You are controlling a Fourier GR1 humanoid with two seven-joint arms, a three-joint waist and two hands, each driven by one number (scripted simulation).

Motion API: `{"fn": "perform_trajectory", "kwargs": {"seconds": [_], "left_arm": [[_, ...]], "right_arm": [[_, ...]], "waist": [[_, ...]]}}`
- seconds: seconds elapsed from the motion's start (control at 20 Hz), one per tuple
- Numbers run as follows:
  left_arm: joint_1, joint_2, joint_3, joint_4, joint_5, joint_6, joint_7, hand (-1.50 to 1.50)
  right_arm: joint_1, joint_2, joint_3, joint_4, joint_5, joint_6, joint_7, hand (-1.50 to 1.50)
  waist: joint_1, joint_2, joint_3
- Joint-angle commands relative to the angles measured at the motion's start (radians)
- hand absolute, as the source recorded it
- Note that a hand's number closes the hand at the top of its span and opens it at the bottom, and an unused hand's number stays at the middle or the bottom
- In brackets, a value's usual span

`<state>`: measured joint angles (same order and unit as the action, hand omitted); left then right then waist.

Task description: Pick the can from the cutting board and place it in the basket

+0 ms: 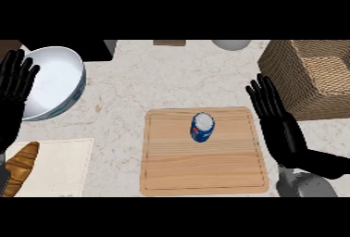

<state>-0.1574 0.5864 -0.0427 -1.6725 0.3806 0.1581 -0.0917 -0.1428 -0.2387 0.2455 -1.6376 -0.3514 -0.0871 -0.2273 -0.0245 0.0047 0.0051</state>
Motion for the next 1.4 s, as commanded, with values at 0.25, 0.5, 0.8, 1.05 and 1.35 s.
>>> {"fn": "perform_trajectory", "kwargs": {"seconds": [0.25, 0.5, 0.8, 1.05, 1.35], "left_arm": [[0.177, -0.091, -0.176, 0.224, 0.012, -0.019, 0.209, 0.00], [0.215, -0.111, -0.226, 0.278, -0.011, 0.015, 0.298, 0.00], [0.284, -0.147, -0.222, 0.293, -0.027, 0.046, 0.263, 0.00], [0.252, -0.141, -0.211, 0.282, -0.015, 0.047, 0.310, 0.00], [0.255, -0.160, -0.216, 0.273, -0.035, 0.054, 0.295, 0.00]], "right_arm": [[-0.290, 0.051, 0.222, -0.008, -0.127, 0.350, 0.105, 1.50], [-0.373, 0.056, 0.461, -0.015, -0.006, 0.536, 0.097, -1.50], [-0.439, -0.056, 0.408, -0.106, 0.230, 0.455, 0.171, -1.50], [-0.659, -0.183, 0.270, -0.091, 0.403, 0.445, 0.242, -1.50], [-0.867, -0.395, 0.104, -0.034, 0.307, 0.706, 0.250, -1.50]], "waist": [[0.152, 0.055, -0.008], [0.074, 0.005, -0.006], [0.020, -0.011, -0.007], [0.016, -0.007, -0.008], [0.025, -0.003, -0.007]]}}
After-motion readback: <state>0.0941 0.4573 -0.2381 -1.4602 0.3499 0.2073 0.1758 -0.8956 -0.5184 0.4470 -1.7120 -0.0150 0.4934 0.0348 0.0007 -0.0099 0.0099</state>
